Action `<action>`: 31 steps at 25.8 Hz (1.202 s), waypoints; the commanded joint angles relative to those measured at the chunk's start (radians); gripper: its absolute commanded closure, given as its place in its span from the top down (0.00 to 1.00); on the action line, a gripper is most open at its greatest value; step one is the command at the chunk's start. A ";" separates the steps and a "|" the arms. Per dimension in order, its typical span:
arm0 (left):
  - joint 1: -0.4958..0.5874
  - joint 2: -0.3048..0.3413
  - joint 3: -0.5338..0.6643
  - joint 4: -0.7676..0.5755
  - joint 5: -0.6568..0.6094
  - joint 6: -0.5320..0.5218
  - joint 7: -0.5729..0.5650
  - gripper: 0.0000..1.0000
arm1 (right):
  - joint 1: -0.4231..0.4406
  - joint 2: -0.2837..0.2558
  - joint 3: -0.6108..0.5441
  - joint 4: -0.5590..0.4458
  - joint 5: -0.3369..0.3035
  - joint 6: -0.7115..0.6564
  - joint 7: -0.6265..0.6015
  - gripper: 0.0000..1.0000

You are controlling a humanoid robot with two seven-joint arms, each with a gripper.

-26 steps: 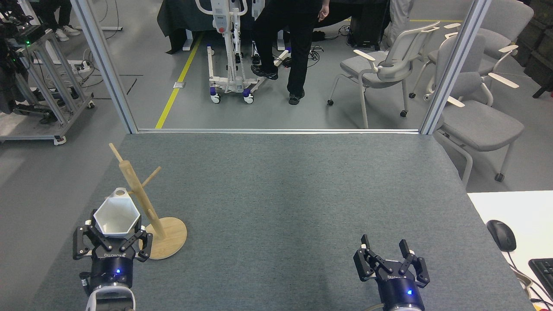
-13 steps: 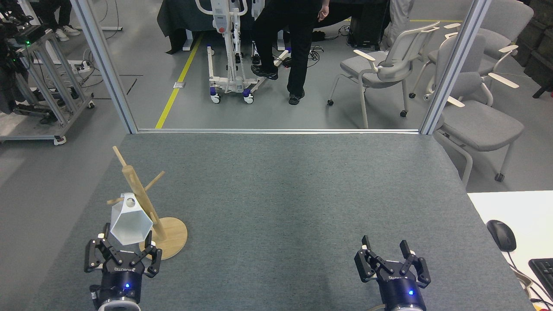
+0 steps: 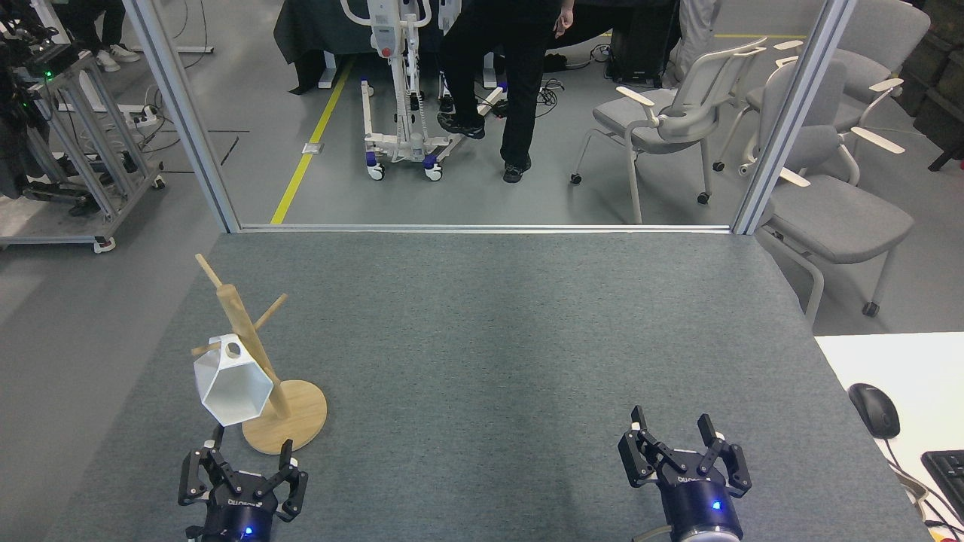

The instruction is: Hang cup on storage rack

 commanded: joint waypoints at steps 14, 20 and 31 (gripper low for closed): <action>0.058 -0.331 0.003 -0.303 0.288 -0.465 -0.053 0.99 | 0.011 -0.004 -0.018 0.006 -0.007 0.045 -0.013 1.00; -0.080 -0.355 -0.005 -0.274 0.326 -0.454 -0.121 0.99 | 0.011 -0.001 -0.048 -0.003 -0.007 0.043 -0.013 1.00; -0.189 -0.335 0.012 -0.191 0.333 -0.408 -0.156 1.00 | 0.003 0.025 -0.035 -0.052 -0.007 0.036 -0.015 1.00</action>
